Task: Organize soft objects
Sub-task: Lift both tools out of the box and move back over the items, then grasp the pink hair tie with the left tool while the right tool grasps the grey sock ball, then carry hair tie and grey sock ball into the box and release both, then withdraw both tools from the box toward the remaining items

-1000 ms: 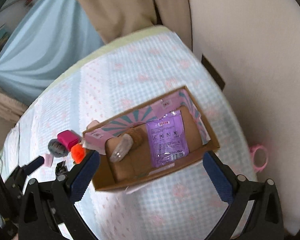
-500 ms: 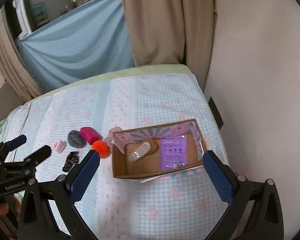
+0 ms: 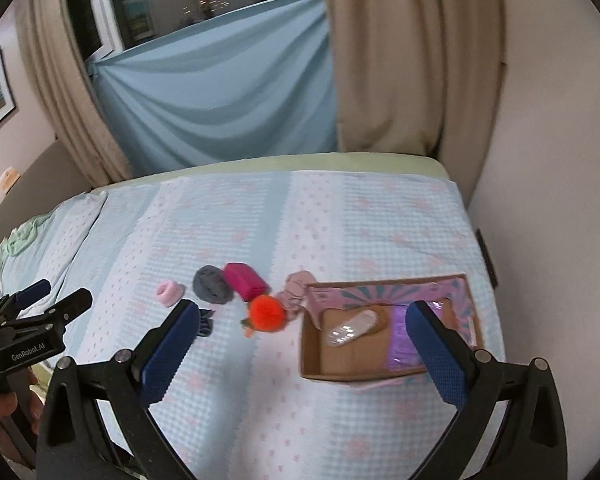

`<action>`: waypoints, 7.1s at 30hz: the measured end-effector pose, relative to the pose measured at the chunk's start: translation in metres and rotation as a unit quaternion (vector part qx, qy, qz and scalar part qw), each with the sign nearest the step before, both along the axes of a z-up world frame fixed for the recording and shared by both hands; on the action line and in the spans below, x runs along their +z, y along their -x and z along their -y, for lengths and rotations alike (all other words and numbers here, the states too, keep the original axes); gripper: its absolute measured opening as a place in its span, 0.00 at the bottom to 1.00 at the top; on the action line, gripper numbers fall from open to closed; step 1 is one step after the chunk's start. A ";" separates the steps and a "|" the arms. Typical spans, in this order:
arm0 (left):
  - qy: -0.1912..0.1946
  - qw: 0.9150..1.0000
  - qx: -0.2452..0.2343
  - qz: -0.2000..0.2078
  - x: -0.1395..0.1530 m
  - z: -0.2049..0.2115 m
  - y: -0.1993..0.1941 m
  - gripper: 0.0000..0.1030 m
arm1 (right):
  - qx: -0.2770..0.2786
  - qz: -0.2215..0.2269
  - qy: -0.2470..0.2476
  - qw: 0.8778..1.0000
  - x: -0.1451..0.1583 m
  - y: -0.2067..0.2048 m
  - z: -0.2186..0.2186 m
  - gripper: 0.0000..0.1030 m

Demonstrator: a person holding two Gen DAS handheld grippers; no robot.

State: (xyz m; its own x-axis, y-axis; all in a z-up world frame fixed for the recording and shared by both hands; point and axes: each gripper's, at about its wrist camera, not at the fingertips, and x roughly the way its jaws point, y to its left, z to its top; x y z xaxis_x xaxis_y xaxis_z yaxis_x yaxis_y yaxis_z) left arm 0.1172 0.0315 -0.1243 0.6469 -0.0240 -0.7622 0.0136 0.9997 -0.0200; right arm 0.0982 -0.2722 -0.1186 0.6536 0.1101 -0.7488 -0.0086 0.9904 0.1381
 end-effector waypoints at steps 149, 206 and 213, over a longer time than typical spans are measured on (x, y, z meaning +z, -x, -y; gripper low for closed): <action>-0.022 0.954 -0.213 -0.210 -0.259 0.329 -0.116 0.36 | -0.076 -0.233 -0.013 0.969 -0.220 -0.105 0.181 0.52; -0.030 0.981 -0.190 -0.014 -0.011 0.202 0.038 1.00 | -0.075 -0.106 -0.009 0.992 -0.033 0.039 0.112 1.00; -0.015 0.991 -0.130 0.022 0.019 0.145 0.063 1.00 | -0.054 -0.057 0.008 0.997 0.001 0.052 0.089 1.00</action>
